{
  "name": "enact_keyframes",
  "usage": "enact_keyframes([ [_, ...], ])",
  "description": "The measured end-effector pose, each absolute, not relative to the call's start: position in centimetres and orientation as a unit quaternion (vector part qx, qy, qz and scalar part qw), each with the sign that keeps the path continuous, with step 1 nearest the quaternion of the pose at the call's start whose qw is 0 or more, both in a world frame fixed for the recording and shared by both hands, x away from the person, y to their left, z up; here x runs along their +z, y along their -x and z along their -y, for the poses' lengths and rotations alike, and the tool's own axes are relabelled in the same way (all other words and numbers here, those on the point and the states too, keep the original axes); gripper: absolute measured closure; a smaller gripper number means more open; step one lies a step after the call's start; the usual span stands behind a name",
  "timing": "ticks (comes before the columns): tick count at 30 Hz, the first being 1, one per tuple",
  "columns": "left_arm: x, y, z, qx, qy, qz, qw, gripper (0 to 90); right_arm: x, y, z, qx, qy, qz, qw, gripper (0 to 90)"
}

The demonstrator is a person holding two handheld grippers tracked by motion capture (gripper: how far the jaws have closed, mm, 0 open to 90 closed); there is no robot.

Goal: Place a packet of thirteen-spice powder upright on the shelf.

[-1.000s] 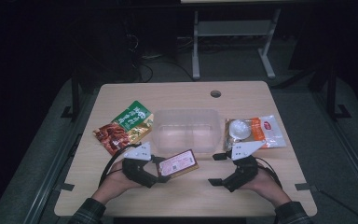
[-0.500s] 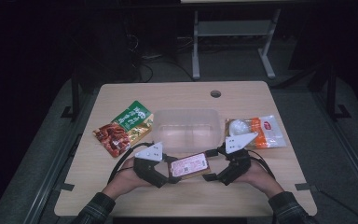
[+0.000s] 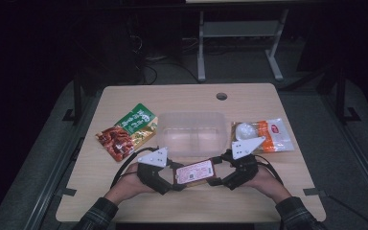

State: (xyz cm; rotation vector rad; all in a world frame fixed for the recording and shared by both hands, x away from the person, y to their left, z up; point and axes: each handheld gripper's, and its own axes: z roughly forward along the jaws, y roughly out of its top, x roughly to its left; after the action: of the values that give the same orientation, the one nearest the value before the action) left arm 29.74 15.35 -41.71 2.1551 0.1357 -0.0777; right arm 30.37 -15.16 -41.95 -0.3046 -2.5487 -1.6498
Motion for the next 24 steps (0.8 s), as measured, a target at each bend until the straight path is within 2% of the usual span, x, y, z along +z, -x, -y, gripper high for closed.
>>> enact_keyframes([
  [15,-42.9,-30.2,-14.5,-0.035,-0.893,-0.065,0.445,31.6,-40.2,-30.4,13.6,-0.567,0.097,0.818,0.020,27.3],
  [24,-43.6,-30.6,-12.3,-0.043,-0.893,-0.052,0.446,31.5,-38.9,-30.5,12.4,-0.594,0.085,0.800,0.007,28.3],
])
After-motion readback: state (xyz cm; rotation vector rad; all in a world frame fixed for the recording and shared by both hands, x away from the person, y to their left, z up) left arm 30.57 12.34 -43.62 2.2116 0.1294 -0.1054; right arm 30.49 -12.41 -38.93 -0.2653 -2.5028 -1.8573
